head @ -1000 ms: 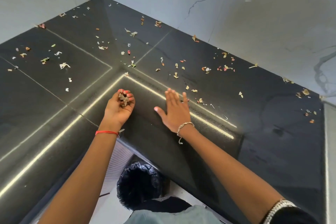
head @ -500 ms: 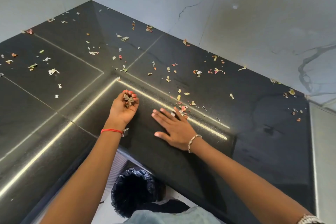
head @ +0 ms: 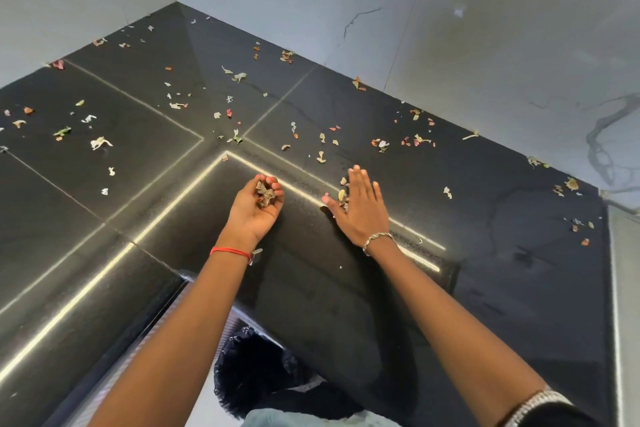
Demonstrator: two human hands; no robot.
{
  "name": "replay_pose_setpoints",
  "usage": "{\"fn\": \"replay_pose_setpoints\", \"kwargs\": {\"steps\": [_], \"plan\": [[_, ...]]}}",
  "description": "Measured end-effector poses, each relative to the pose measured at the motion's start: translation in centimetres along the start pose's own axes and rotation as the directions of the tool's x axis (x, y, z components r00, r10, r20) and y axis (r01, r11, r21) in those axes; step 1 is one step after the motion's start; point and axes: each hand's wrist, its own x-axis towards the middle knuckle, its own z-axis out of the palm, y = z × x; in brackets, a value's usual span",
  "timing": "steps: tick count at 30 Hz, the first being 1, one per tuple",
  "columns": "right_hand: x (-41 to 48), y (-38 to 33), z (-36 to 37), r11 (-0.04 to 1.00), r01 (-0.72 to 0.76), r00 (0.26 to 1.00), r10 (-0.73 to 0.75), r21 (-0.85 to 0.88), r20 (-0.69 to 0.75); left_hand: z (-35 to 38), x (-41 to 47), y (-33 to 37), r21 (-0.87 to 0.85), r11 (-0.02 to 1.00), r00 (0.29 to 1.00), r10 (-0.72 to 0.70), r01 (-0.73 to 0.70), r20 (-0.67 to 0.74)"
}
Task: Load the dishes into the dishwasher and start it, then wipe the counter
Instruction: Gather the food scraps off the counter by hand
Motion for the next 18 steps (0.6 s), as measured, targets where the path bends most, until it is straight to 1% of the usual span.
{"fn": "replay_pose_setpoints", "kwargs": {"steps": [4, 7, 9, 14, 18], "plan": [[1.1, 0.0, 0.0, 0.977, 0.213, 0.976, -0.213, 0.006, 0.055, 0.5, 0.4, -0.5, 0.024, 1.000, 1.000, -0.009, 0.009, -0.006], [-0.2, 1.3, -0.4, 0.920, 0.367, 0.926, -0.375, 0.135, 0.037, 0.8, 0.6, -1.2, 0.033, 0.999, 1.000, -0.029, 0.029, -0.005], [-1.5, 2.0, -0.7, 0.890, 0.416, 0.904, -0.427, 0.186, 0.022, 1.0, 0.7, -1.5, 0.037, 0.999, 0.999, -0.039, 0.039, -0.006], [-4.1, 3.6, -0.8, 0.853, 0.504, 0.857, -0.513, 0.133, 0.045, 1.5, 0.9, -2.5, 0.068, 0.996, 0.998, -0.060, 0.060, -0.001], [-5.7, 4.6, -0.4, 0.852, 0.524, 0.837, -0.513, 0.012, -0.190, 1.8, 0.9, -3.4, 0.085, 0.993, 0.996, -0.084, 0.083, 0.010]]}}
